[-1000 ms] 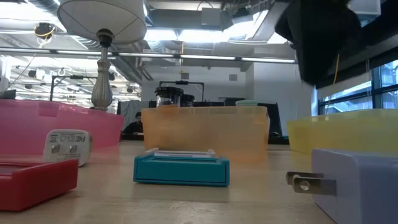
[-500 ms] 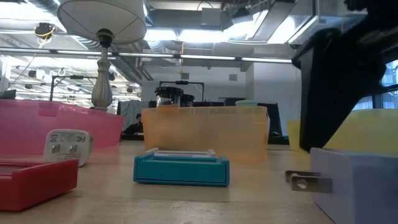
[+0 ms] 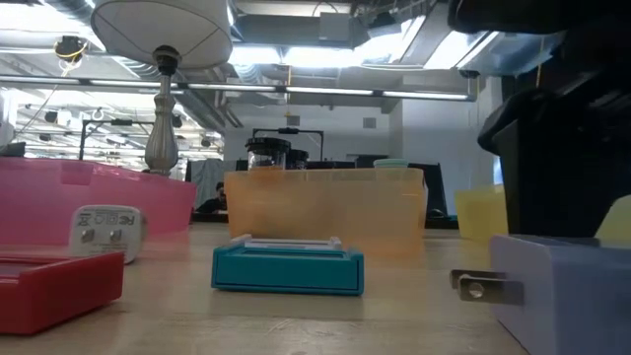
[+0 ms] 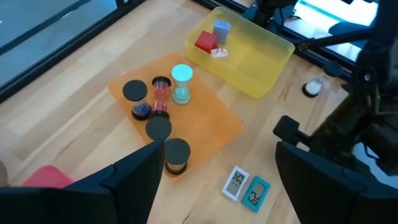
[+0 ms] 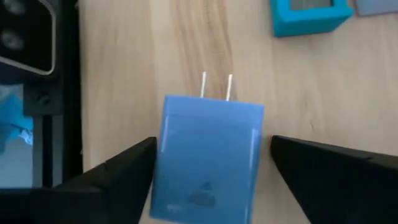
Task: Pick & Place Office items
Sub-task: Put the right light blue charger adapter into the yellow bin
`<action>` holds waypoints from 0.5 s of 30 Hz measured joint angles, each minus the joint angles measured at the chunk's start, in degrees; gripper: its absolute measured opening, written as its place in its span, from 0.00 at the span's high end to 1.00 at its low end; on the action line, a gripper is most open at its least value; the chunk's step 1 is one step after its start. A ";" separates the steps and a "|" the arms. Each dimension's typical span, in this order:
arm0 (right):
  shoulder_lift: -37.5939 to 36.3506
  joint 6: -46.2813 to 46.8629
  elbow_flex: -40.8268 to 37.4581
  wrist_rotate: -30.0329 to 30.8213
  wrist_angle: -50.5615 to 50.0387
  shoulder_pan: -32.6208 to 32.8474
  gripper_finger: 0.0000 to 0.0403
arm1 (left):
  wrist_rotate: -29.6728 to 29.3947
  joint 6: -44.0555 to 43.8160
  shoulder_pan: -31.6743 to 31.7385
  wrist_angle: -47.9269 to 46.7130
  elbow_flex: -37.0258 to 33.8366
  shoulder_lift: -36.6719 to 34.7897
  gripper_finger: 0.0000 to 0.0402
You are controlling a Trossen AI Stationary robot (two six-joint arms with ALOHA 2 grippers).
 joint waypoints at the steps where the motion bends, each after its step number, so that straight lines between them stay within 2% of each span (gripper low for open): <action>1: 0.00 0.45 -0.02 0.00 -0.14 0.00 0.27 | -0.07 0.02 -0.26 0.00 0.00 0.00 0.25; 6: -0.09 6.18 -0.04 -0.66 -0.18 -0.11 0.48 | -2.60 0.02 -1.43 -0.17 0.00 0.00 0.25; 10: -0.83 10.28 -0.04 -1.11 -1.71 -0.11 0.48 | -5.22 -1.69 -2.50 -1.18 0.00 0.02 0.25; 15: -4.17 10.50 -0.33 -2.40 -10.69 -0.74 0.48 | -6.21 -2.77 -3.71 -5.18 0.00 0.02 0.25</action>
